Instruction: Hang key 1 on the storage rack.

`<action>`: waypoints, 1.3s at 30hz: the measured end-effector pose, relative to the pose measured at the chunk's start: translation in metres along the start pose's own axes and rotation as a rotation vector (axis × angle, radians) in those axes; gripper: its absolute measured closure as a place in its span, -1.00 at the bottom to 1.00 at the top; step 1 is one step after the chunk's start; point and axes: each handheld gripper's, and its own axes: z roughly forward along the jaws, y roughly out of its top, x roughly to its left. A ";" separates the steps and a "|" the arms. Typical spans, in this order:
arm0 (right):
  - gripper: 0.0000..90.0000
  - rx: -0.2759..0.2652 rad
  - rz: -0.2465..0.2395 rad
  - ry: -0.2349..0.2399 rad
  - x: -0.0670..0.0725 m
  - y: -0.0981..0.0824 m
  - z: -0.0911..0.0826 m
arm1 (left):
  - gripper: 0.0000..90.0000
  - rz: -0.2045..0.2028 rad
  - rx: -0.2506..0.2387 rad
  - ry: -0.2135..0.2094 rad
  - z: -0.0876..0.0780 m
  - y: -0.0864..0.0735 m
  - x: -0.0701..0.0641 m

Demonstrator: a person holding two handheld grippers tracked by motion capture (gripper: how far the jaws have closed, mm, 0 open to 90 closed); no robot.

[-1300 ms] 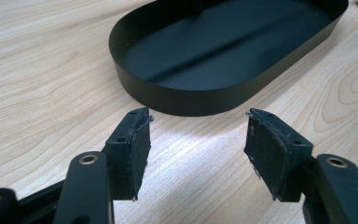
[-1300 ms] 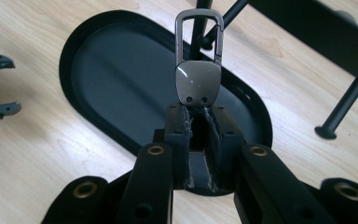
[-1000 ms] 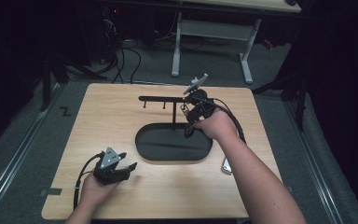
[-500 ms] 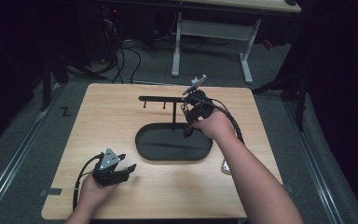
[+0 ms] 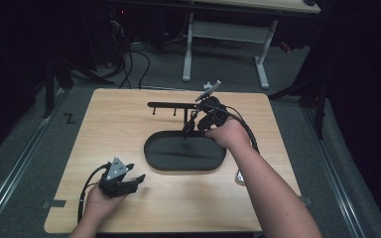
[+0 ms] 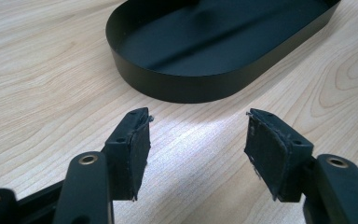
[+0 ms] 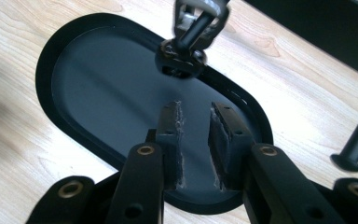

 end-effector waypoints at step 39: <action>0.30 0.047 0.092 0.011 -0.030 -0.138 0.041 | -0.10 0.025 0.026 -0.007 0.005 0.000 -0.007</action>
